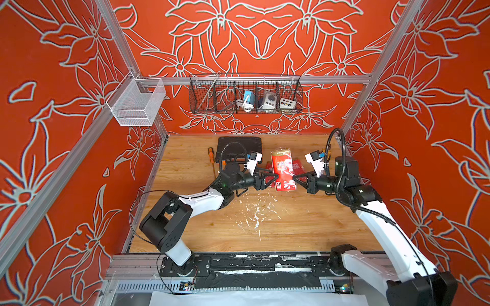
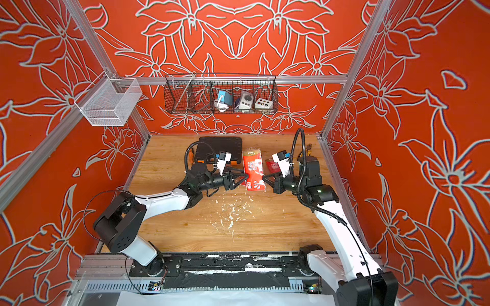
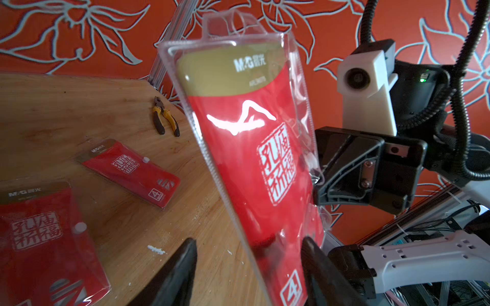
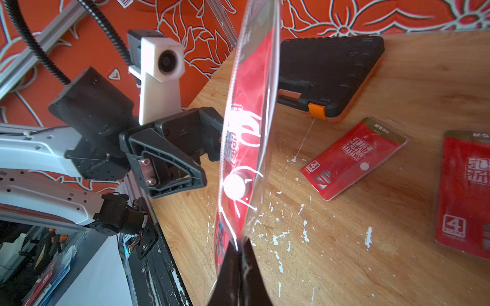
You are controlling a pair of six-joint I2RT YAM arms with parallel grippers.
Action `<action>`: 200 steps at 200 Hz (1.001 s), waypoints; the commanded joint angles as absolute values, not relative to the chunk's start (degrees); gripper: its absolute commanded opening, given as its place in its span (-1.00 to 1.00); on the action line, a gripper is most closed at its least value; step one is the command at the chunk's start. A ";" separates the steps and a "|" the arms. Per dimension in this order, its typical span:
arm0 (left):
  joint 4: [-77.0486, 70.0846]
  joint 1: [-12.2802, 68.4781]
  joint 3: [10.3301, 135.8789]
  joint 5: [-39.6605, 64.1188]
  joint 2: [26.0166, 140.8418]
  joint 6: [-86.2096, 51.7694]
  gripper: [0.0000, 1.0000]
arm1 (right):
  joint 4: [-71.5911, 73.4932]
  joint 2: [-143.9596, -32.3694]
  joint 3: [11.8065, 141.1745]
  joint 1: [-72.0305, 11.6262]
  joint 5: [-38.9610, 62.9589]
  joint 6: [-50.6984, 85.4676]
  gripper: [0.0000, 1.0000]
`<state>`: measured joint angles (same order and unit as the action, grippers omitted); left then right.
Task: Open the ruler set and take out the ruler
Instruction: Pick up the ruler set bag from the center of the board.
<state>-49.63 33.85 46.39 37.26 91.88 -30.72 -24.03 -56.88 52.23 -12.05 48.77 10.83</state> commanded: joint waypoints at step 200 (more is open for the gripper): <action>-60.78 33.85 48.70 46.37 93.84 -35.51 -0.23 | -22.40 -59.65 54.29 -14.33 51.81 10.29 -1.00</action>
<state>-57.36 33.80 48.38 44.86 94.04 -35.22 -23.57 -59.53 52.71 -13.80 50.50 10.81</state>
